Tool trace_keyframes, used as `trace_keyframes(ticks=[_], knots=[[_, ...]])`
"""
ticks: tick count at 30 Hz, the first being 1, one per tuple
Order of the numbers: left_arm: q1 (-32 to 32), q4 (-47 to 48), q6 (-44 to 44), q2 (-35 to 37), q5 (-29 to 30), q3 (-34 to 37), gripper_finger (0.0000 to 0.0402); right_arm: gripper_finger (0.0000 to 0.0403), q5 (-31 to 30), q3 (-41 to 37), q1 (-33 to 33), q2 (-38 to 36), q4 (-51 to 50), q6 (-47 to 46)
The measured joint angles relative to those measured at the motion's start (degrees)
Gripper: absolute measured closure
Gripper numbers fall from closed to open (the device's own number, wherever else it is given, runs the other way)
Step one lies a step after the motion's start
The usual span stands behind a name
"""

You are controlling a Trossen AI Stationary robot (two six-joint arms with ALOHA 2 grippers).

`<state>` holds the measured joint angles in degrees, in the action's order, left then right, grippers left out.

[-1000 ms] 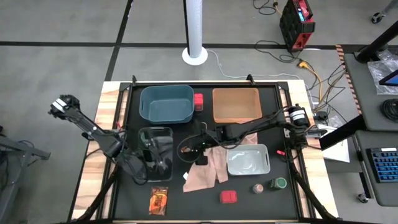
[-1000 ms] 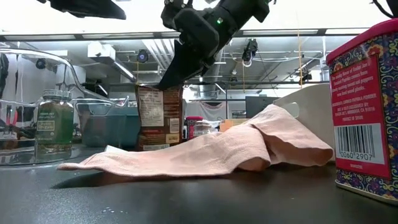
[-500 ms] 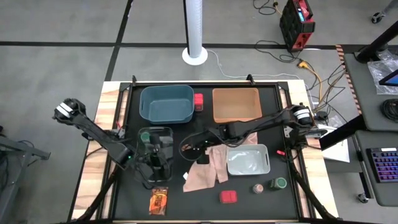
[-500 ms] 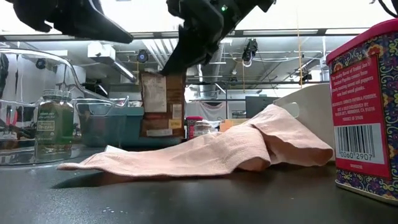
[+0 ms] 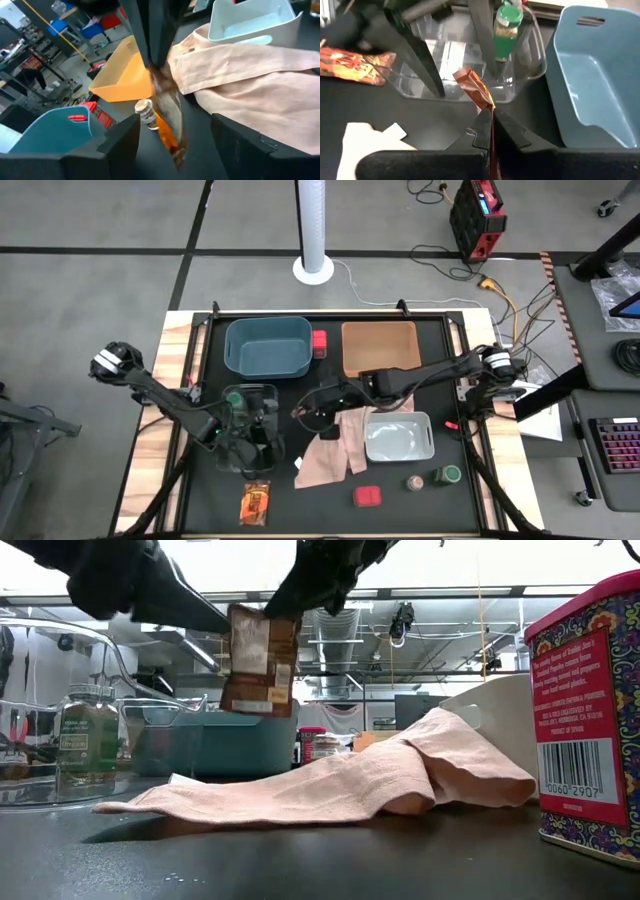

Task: Sort spices by type
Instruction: Put the top orange seasoning bag into the orange bin

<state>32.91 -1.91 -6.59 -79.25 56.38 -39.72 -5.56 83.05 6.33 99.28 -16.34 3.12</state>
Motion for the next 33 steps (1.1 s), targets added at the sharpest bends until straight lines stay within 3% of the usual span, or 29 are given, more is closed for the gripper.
trace_keyframes(ticks=[7, 12, 15, 20, 21, 33], knots=[[-2.13, -2.34, 0.68, -2.09, -0.12, 0.00, 0.0177, 0.0394, 2.93, 0.04, 0.06, -1.88, 0.33, 0.11], [-2.97, -3.10, 1.48, -2.99, -0.02, 0.00, 0.0210, 0.0394, 3.01, 0.04, 0.52, -2.06, 0.36, 0.61], [-3.13, -4.37, 3.39, -3.67, 0.10, 0.00, 0.0254, 0.0394, 2.99, 0.04, 0.81, -2.09, 0.35, 0.60], [-3.10, -5.63, 6.28, -4.63, 3.86, 0.00, 0.0375, 0.0394, 2.71, 0.04, 1.29, -2.09, 0.40, 0.98], [-3.10, -5.63, 6.36, -4.71, 4.87, 0.00, 0.0385, 0.0394, 2.56, 0.04, 1.29, -2.09, 0.44, 1.04], [-3.10, -5.64, 7.63, -4.71, 11.90, 0.00, 0.0396, 0.0372, 2.14, 0.04, 1.25, -2.09, 0.55, -4.07]])
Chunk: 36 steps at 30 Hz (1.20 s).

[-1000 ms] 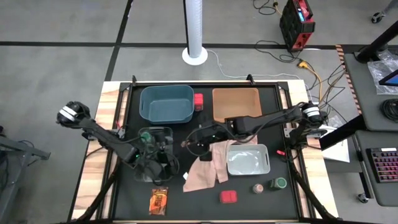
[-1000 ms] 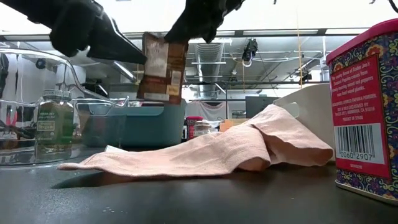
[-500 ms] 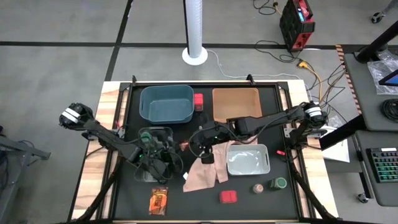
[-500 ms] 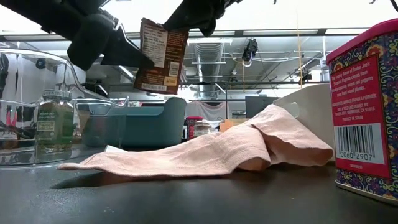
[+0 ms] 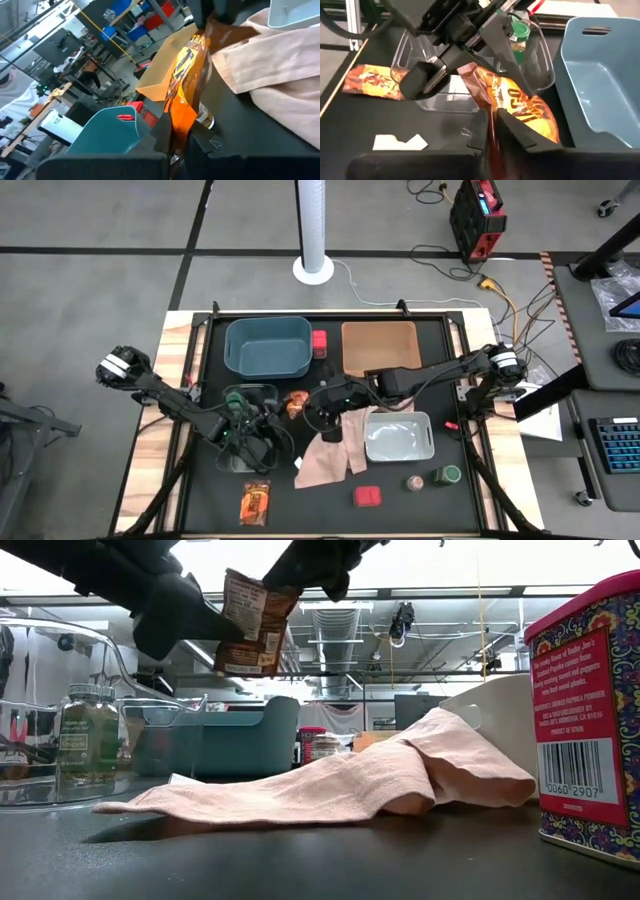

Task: Sort spices by type
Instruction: Put the top orange seasoning bag into the orange bin

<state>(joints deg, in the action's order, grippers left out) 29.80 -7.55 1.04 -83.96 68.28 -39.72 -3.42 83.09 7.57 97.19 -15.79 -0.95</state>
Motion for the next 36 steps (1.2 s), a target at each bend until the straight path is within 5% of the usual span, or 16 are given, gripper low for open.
trace_keyframes(ticks=[12, 21, 28, 36], knots=[[0.09, 0.01, 1.54, 0.00, 11.04, 0.00, 0.0398, 0.0253, -4.74, 0.00, -0.11, -3.29, -1.27, -10.27], [0.07, -0.06, 18.76, -4.57, 21.99, -5.23, 0.0399, 0.0196, -6.49, -0.08, 2.14, -6.10, -9.94, -11.38], [-0.59, 1.56, 27.63, -10.99, 21.94, -11.31, 0.0399, 0.0184, -9.95, -3.80, 2.06, -5.75, -7.39, -29.60], [-0.76, 3.00, 26.89, -14.05, 21.74, -12.81, 0.0399, 0.0159, -13.01, -4.69, 5.13, -6.32, -9.39, -28.12]])
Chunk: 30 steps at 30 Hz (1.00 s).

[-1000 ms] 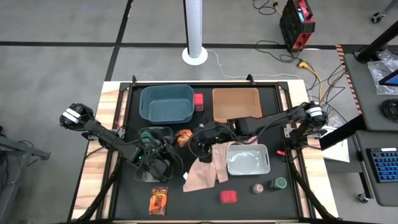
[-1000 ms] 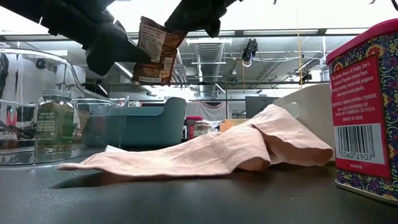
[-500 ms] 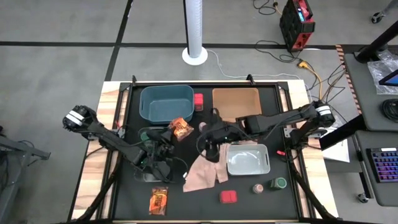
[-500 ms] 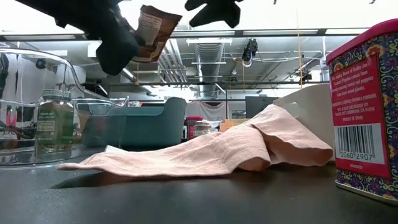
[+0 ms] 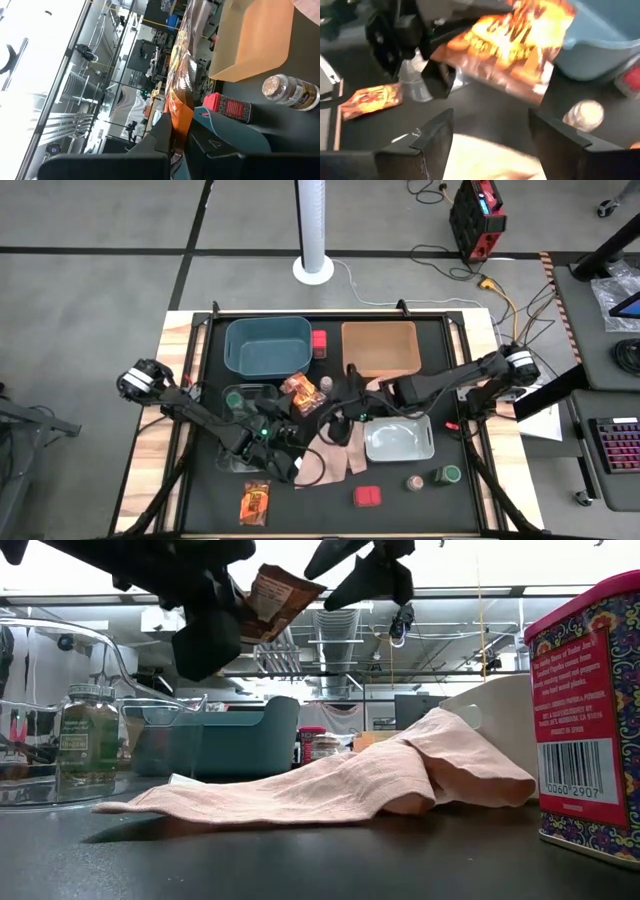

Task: Sort spices by type
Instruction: Put the top orange seasoning bag into the orange bin

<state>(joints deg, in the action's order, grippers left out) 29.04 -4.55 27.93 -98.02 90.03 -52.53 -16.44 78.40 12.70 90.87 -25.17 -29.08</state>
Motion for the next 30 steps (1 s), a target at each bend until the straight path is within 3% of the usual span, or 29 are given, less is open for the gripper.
trace_keyframes(ticks=[3, 6, 9, 13, 15, 21, 24, 30], knots=[[0.00, 0.26, -0.06, 0.03, -0.01, 0.00, 0.0399, 0.0155, -0.10, -0.19, 1.04, -0.12, -0.30, -0.53], [0.00, 0.32, 0.01, 0.28, -0.03, 0.00, 0.0399, 0.0154, -2.28, -0.19, 2.79, -0.47, -1.83, 10.06], [0.00, 0.29, -0.63, 0.57, -3.06, 0.00, 0.0398, 0.0161, -11.24, -0.21, 5.76, -0.42, -2.97, 19.54], [-0.11, 0.48, -4.63, 0.74, -12.06, 0.00, 0.0397, 0.0175, -23.67, -0.21, 9.61, -0.37, -2.81, 30.90], [-0.34, 0.43, -7.03, 1.00, -17.79, 0.00, 0.0396, 0.0178, -26.92, -0.21, 10.93, -0.37, -2.74, 35.13], [-1.02, 0.32, -11.76, 1.43, -27.93, -0.39, 0.0396, 0.0170, -24.25, -0.21, 11.94, 0.11, -2.66, 38.49], [-1.43, 0.45, -13.77, 1.52, -28.12, -1.06, 0.0395, 0.0163, -19.86, -0.21, 11.79, 0.11, -2.42, 37.21], [-1.82, 0.45, -14.08, 1.57, -28.12, -2.73, 0.0395, 0.0157, -19.53, -0.21, 11.69, 0.11, -2.48, 35.65]])
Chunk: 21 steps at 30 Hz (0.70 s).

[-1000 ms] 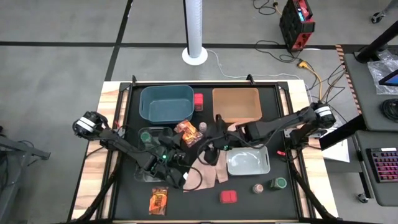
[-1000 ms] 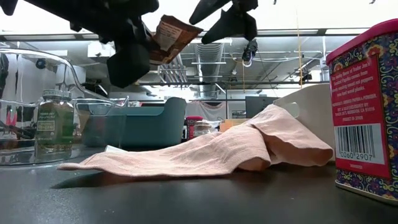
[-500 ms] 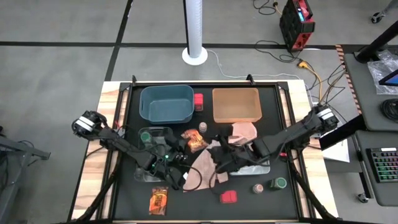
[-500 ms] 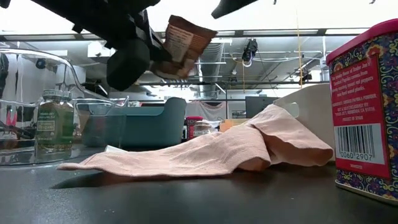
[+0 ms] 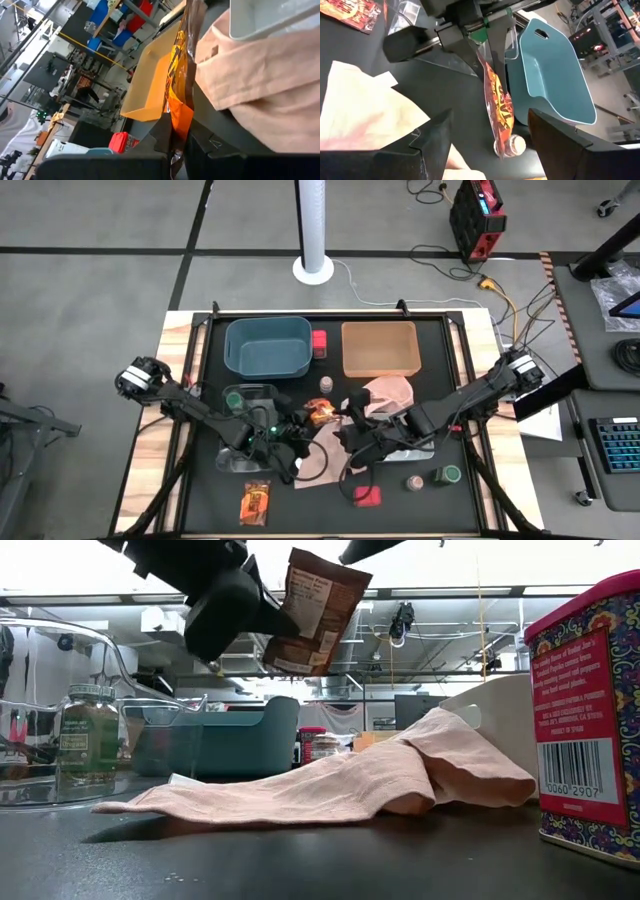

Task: Sort spices by type
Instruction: Put the top orange seasoning bag into the orange bin

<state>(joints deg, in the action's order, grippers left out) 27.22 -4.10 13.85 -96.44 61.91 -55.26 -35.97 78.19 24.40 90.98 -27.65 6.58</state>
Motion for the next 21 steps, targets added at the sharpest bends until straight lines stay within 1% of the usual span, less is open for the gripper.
trace_keyframes(ticks=[2, 4, 8, 12, 14, 17, 18, 21], knots=[[-0.04, -0.10, 0.02, 0.02, -0.40, -0.58, 0.0395, 0.0159, 0.02, 0.00, -0.46, 0.00, 0.01, -0.05], [-0.04, -0.12, 0.21, 0.01, -2.21, -1.16, 0.0395, 0.0166, 0.00, 0.00, -1.05, 0.00, 0.08, -0.05], [-0.04, -0.23, 0.24, 0.02, -4.48, -1.87, 0.0395, 0.0195, 0.45, 0.00, -1.78, 0.00, 0.06, 0.80], [-0.06, -0.23, 0.41, 0.01, -4.46, -2.15, 0.0394, 0.0255, 5.39, 0.00, -2.46, 0.00, 0.06, 0.82], [-0.06, -0.21, 0.58, 0.00, -4.47, -2.23, 0.0394, 0.0297, 6.76, 0.00, -2.68, 0.00, 0.10, 0.85], [-0.13, -0.75, -0.37, 0.00, -4.15, -2.24, 0.0389, 0.0370, 6.99, 0.00, -2.70, 0.00, 0.09, 3.24], [-0.16, -0.91, -0.89, 0.02, -4.16, -2.24, 0.0385, 0.0380, 6.94, 0.00, -2.70, 0.00, 0.13, 3.99], [-0.19, -0.91, -1.48, 0.16, -5.98, -2.24, 0.0361, 0.0391, 6.93, 0.00, -2.81, -0.02, 0.47, 5.57]])
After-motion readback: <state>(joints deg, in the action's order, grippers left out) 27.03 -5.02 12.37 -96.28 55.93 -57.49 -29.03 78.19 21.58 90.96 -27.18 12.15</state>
